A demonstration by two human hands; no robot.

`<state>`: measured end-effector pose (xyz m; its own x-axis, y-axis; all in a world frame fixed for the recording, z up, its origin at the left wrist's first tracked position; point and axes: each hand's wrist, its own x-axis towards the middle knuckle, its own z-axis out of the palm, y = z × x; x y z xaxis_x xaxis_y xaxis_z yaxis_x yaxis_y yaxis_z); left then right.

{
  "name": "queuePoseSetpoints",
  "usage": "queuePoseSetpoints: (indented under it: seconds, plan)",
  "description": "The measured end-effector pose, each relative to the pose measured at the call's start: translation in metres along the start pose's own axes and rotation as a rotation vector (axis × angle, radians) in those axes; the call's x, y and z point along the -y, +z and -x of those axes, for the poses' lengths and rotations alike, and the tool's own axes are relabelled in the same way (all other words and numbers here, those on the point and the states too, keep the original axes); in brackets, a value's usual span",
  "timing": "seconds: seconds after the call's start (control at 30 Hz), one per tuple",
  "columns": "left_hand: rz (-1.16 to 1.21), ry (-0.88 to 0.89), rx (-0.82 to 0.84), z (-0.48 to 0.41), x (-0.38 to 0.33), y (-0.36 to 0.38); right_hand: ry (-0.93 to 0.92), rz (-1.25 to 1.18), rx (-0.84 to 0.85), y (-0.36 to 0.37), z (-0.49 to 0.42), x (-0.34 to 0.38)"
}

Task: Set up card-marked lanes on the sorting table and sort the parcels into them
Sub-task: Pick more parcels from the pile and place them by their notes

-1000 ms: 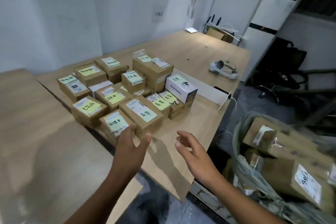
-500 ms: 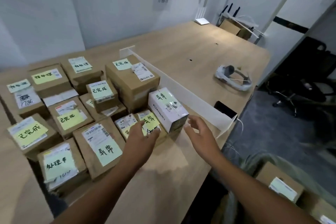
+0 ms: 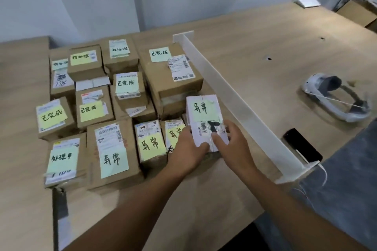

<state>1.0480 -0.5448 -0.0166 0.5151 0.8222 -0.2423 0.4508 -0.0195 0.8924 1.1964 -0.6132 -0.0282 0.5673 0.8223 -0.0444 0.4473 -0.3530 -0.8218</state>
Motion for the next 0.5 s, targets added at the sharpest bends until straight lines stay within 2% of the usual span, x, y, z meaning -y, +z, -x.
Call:
queuePoseSetpoints:
  seconds: [0.1,0.23,0.5]
  plan:
    - [0.082,-0.013,-0.052,0.036,0.001,-0.020,-0.074,-0.028,-0.016,-0.001,0.034,0.013]
    - [0.153,-0.012,-0.176,0.092,0.008,-0.064,-0.187,-0.037,0.076,0.021,0.067,0.051]
    - [0.152,-0.016,-0.542,0.229,0.056,-0.222,-0.464,-0.192,0.345,0.140,0.150,0.190]
